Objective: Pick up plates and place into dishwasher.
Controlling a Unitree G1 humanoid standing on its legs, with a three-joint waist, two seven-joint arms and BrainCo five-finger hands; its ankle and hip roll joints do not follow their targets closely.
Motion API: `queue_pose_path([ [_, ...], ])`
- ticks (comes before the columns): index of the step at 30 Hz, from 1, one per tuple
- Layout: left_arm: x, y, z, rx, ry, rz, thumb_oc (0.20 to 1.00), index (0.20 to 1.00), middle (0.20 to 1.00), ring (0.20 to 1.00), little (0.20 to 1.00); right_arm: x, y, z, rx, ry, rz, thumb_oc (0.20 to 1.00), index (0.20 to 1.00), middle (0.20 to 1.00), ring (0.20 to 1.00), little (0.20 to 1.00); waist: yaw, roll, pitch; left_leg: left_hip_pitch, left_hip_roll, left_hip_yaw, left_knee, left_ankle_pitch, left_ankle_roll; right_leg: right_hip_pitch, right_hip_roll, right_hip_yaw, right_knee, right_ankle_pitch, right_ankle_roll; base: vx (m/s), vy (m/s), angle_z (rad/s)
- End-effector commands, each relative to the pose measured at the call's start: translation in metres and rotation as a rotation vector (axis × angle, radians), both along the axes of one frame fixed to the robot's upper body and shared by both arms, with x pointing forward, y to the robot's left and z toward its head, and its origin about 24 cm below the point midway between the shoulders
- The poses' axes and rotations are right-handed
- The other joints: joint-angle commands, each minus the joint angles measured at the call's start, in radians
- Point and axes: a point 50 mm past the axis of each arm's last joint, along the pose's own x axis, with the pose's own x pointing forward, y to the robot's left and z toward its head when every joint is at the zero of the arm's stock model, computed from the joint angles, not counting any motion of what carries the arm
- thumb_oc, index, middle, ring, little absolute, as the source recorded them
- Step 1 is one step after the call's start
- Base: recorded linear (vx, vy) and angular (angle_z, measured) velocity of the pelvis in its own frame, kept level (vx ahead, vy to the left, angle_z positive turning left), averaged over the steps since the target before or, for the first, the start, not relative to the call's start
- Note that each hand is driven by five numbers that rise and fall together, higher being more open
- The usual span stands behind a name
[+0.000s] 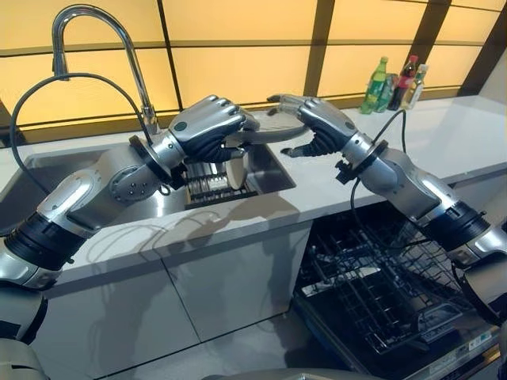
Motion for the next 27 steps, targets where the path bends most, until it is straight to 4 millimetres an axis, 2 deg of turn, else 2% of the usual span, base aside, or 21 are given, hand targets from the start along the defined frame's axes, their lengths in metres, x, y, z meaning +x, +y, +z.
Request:
queue_pose_path([
  [1, -0.009, -0.016, 0.041, -0.151, -0.108, -0.135, 0.200, 0.200, 0.200, 0.200, 0.200, 0.008, 0.002, 0.027, -0.062, -0.097, -0.023, 0.200, 0.200, 0.200, 0.200, 0.200, 0.027, 0.006, 0.001, -0.021, -0.023, -0.023, 0.033, -0.113, -0.006, 0.060, -0.043, 0.011, 0.011, -0.134, 0.108, 0.00, 0.000, 0.00],
  [11, -0.008, -0.002, 0.040, -0.180, -0.111, -0.083, 0.200, 0.200, 0.200, 0.200, 0.200, 0.002, -0.019, 0.026, -0.047, -0.125, -0.063, 0.200, 0.200, 0.200, 0.200, 0.200, 0.012, 0.007, 0.004, -0.014, -0.021, -0.013, 0.031, -0.116, -0.003, 0.060, -0.040, 0.026, 0.010, -0.134, 0.111, 0.00, 0.003, 0.00],
  [12, -0.008, 0.001, 0.040, -0.186, -0.111, -0.067, 0.451, 0.451, 0.451, 0.451, 0.451, 0.001, -0.021, 0.027, -0.042, -0.126, -0.064, 0.200, 0.200, 0.200, 0.200, 0.200, 0.010, 0.007, 0.004, -0.013, -0.021, -0.010, 0.031, -0.116, -0.002, 0.060, -0.040, 0.029, 0.010, -0.134, 0.111, 0.02, 0.035, 0.00],
  [13, -0.007, 0.006, 0.039, -0.195, -0.111, -0.045, 0.639, 0.639, 0.639, 0.639, 0.639, -0.001, -0.026, 0.027, -0.036, -0.126, -0.072, 0.200, 0.200, 0.200, 0.200, 0.200, 0.005, 0.007, 0.005, -0.012, -0.021, -0.006, 0.030, -0.117, -0.002, 0.060, -0.039, 0.033, 0.010, -0.135, 0.112, 0.02, 0.033, 0.00],
  [14, -0.007, 0.009, 0.038, -0.199, -0.121, -0.027, 1.000, 1.000, 1.000, 1.000, 1.000, -0.003, -0.029, 0.027, -0.025, -0.126, -0.077, 0.200, 0.200, 0.200, 0.200, 0.200, 0.003, 0.007, 0.006, -0.011, -0.020, -0.004, 0.030, -0.117, -0.002, 0.059, -0.038, 0.037, 0.010, -0.133, 0.112, 0.02, 0.039, 0.00],
  [20, -0.001, 0.056, 0.039, -0.264, -0.337, 0.223, 1.000, 1.000, 1.000, 1.000, 1.000, -0.021, -0.067, 0.006, 0.054, -0.068, -0.146, 0.200, 0.200, 0.200, 0.200, 0.200, -0.048, 0.012, 0.015, 0.002, -0.017, 0.030, 0.019, -0.122, 0.005, 0.051, -0.034, 0.073, 0.008, -0.129, 0.119, 0.03, 0.043, 0.00],
  [25, -0.009, 0.098, 0.034, -0.314, -0.528, 0.412, 1.000, 1.000, 1.000, 1.000, 1.000, -0.049, -0.101, -0.017, 0.090, 0.004, -0.193, 0.200, 0.200, 0.200, 0.200, 0.200, -0.097, 0.012, 0.020, 0.009, -0.011, 0.066, 0.015, -0.129, 0.008, 0.041, -0.030, 0.111, 0.007, -0.122, 0.124, 0.02, 0.040, -0.13],
  [27, -0.010, 0.107, 0.031, -0.324, -0.540, 0.459, 1.000, 1.000, 1.000, 1.000, 1.000, -0.055, -0.111, -0.020, 0.101, 0.033, -0.215, 0.200, 0.200, 0.200, 0.200, 0.200, -0.113, 0.011, 0.023, 0.014, -0.008, 0.079, 0.015, -0.133, 0.008, 0.039, -0.027, 0.123, 0.009, -0.122, 0.125, 0.01, 0.040, -0.20],
])
